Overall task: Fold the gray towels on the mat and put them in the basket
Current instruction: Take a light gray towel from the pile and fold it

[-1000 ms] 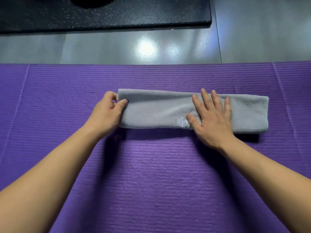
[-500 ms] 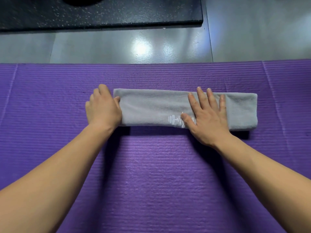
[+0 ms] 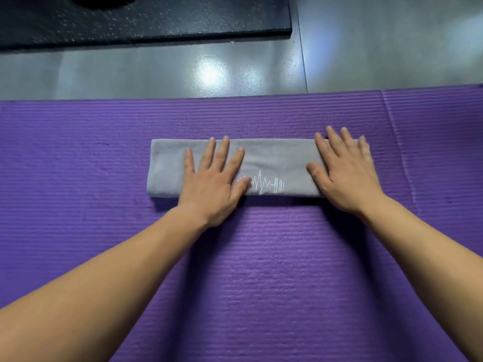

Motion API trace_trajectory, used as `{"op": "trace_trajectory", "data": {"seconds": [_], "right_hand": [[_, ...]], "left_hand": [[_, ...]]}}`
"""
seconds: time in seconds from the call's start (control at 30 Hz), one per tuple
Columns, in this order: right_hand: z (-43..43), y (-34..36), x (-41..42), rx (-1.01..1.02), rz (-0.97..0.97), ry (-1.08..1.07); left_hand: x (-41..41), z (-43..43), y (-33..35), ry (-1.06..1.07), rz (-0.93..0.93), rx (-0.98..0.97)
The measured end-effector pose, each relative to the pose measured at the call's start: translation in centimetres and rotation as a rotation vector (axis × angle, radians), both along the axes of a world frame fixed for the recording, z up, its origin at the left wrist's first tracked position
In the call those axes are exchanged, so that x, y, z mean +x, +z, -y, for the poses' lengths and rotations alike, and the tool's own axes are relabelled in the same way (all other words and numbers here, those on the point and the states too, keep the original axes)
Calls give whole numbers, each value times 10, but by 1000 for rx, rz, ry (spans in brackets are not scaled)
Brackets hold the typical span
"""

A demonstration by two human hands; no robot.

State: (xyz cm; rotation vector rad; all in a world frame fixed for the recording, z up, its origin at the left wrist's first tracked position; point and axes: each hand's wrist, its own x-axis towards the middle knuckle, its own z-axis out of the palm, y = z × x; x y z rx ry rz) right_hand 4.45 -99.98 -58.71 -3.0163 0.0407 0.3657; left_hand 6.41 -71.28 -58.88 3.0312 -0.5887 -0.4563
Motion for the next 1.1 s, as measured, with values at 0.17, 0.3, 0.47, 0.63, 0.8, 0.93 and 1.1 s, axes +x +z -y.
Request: {"op": "trace_trajectory", "data": {"seconds": [0.17, 0.3, 0.47, 0.63, 0.8, 0.93, 1.1], "right_hand": [[9, -3, 2, 23, 0, -5], [9, -2, 1, 34, -6, -3], [-9, 12, 4, 81, 65, -51], [-78, 21, 5, 383, 275, 226], [-138, 22, 27, 418, 90, 474], [-146, 8, 42, 472, -47, 415], [-143, 0, 42, 488, -45, 399]], "left_hand": [[17, -56, 0, 76, 50, 74], [30, -93, 3, 192, 1, 74], [25, -85, 12, 391, 50, -136], [9, -83, 22, 776, 84, -349], [11, -97, 24, 839, -29, -361], [17, -103, 26, 878, -119, -379], [21, -101, 27, 916, -207, -402]]}}
